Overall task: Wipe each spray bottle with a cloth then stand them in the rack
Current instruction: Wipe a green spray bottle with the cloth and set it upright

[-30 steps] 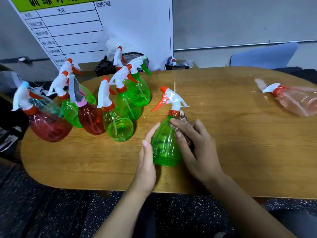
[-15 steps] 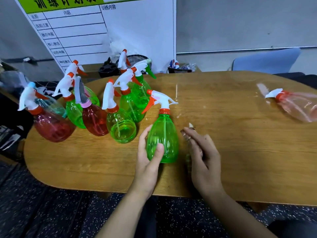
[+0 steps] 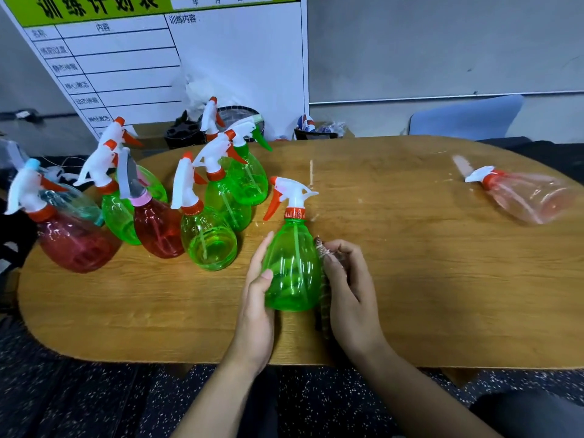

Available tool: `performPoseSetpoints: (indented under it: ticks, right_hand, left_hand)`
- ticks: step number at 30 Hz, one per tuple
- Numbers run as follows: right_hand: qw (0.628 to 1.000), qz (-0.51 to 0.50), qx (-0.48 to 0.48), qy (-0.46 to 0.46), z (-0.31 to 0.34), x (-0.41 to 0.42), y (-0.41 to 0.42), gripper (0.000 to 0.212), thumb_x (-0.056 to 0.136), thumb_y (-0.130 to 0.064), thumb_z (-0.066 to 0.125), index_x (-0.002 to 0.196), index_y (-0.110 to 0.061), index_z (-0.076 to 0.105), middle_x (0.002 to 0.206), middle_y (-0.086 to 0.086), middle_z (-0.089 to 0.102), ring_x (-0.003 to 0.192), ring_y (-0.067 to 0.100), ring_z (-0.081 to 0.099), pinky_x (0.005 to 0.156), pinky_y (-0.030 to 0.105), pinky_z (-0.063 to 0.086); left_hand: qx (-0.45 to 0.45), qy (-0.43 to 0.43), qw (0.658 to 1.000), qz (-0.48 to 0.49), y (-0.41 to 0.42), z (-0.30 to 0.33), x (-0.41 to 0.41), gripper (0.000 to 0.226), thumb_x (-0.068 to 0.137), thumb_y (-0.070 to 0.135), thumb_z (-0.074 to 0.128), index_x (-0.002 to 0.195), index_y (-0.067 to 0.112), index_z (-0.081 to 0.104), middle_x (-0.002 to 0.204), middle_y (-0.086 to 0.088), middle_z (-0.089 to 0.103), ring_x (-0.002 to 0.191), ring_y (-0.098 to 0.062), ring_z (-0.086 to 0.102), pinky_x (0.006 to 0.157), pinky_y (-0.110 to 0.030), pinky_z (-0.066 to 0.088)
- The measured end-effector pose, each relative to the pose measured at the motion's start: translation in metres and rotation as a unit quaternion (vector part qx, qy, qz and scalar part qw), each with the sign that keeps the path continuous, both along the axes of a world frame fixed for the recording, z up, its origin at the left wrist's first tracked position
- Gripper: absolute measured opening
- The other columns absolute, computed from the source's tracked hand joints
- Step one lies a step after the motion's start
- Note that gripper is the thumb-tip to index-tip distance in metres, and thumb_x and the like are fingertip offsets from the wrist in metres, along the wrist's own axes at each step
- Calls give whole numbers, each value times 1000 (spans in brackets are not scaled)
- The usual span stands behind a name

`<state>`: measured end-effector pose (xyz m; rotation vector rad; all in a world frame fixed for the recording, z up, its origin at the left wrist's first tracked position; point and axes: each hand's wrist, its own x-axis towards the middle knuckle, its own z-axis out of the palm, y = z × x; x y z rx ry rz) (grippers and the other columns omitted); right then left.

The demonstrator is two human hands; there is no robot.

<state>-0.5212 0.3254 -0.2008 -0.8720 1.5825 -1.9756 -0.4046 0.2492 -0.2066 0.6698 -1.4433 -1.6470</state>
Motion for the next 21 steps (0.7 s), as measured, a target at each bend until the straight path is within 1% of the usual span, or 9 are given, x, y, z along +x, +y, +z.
performPoseSetpoints:
  ticks: [3,5,7,10,13,15,17,18,21]
  right_hand:
    - [994,-12,20,105,7,1,0,14,108,-27,54,116,-24,65,104,-6,70,96,16,66,87,50,55]
    - [988,-34,9,154,16,-5,-2,18,107,-24,55,119,-21,68,108,-6,70,99,18,67,87,46,55]
    - [978,-46,-8,202,25,-15,-5,22,105,-22,58,123,-17,70,112,-4,70,104,18,67,89,38,54]
    - [962,-36,11,272,30,-23,-11,28,105,-30,60,129,-22,73,100,-4,62,88,13,63,78,28,52]
    - [937,-37,55,344,24,-20,-12,36,106,-43,53,134,-30,71,94,-11,48,79,8,56,65,30,51]
    - [915,-36,53,397,20,-16,-7,37,107,-43,51,136,-29,69,96,-12,45,79,2,53,62,25,47]
    - [895,-15,27,445,17,-12,2,35,107,-38,53,136,-27,68,101,-10,45,78,-1,49,61,21,45]
    - [883,4,11,469,14,-9,6,33,107,-35,55,135,-26,69,104,-7,48,80,0,51,62,23,48]
    - [840,66,-20,538,4,0,19,30,106,-31,61,133,-22,71,111,7,61,89,19,64,68,37,57]
  left_hand:
    - [-6,4,1000,13,1,1,1,53,103,43,49,155,34,50,157,3,57,149,-21,50,126,-60,33]
    - [-20,-10,1000,15,1,3,2,54,100,53,54,153,41,53,160,6,54,152,-21,46,126,-61,31]
    - [-27,-22,999,5,2,3,2,50,101,51,55,150,47,55,161,7,53,152,-20,45,126,-62,32]
    - [-35,-30,999,-9,2,2,3,47,103,49,55,150,46,57,160,6,54,151,-19,47,126,-60,33]
    - [-28,-28,999,-14,1,1,4,46,102,52,55,147,48,59,159,7,55,150,-19,48,125,-60,34]
    - [-10,-19,1000,-12,0,1,6,42,104,47,51,146,47,60,156,2,59,147,-22,52,123,-61,37]
    - [2,-19,1000,-8,-1,1,6,44,105,48,49,148,46,58,156,-1,58,148,-27,51,124,-63,34]
    - [9,-14,1000,-5,-2,2,6,45,106,49,48,150,45,56,156,-3,58,148,-28,51,124,-63,33]
    - [19,9,1000,9,-3,4,6,46,107,44,45,151,37,57,153,-7,61,144,-31,55,125,-61,34]
